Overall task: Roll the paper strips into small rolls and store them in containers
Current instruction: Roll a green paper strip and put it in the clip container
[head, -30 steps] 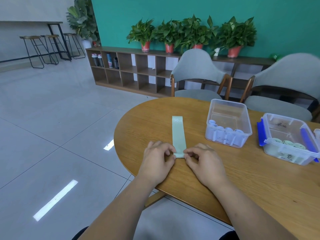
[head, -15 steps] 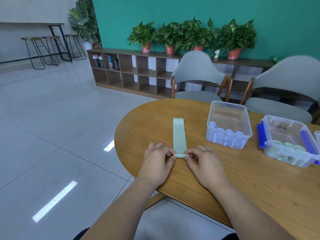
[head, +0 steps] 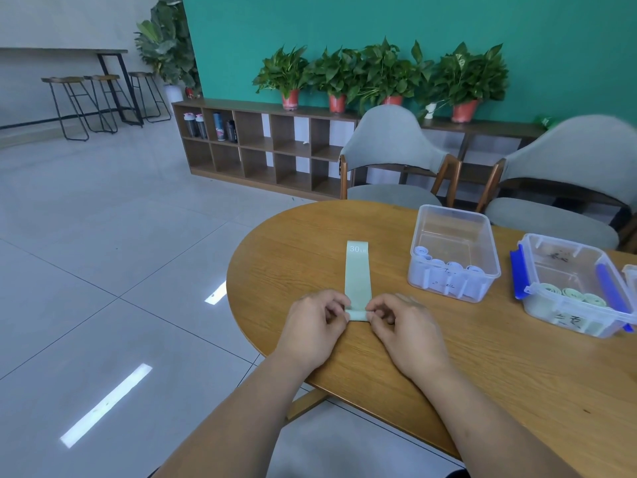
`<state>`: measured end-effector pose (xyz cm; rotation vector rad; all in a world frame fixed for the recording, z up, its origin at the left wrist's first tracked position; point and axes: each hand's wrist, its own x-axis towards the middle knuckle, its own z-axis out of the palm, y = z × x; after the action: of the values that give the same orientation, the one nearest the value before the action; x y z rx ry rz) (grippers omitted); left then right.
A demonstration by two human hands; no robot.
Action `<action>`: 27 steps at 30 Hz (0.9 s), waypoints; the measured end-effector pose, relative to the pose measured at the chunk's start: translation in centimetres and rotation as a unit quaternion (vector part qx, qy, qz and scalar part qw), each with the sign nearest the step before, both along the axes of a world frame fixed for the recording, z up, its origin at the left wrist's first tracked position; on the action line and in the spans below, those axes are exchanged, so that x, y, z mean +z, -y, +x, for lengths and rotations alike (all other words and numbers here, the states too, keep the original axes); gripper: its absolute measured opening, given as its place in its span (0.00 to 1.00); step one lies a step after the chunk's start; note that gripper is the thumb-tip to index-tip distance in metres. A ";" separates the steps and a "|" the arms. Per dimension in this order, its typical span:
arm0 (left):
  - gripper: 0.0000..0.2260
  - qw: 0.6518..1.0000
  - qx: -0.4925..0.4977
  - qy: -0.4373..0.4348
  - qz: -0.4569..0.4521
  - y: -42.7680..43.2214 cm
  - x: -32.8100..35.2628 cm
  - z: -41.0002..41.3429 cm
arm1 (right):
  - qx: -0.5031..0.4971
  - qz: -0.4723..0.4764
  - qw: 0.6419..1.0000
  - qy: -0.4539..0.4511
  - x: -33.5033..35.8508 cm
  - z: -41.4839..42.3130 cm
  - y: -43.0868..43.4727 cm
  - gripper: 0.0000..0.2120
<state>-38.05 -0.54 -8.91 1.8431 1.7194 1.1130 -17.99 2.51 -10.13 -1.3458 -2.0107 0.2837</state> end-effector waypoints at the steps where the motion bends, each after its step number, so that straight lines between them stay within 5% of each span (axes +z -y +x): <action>1: 0.05 1.000 0.002 0.011 -0.011 -0.1 0.2 0.0 | -0.003 0.002 1.000 0.002 0.0 0.0 0.0 0.03; 12: 0.05 0.995 0.058 -0.059 0.060 -0.1 -1.0 1.2 | -0.004 -0.021 1.000 -0.023 -0.1 0.1 -0.1 0.09; 27: 0.07 0.998 0.057 -0.022 0.013 0.0 -0.6 1.1 | -0.020 -0.034 0.998 -0.052 0.2 0.2 -0.1 0.08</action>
<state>-36.94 -0.56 -9.55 1.8172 1.8640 1.1526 -17.81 2.62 -9.93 -1.3827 -1.9001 0.3991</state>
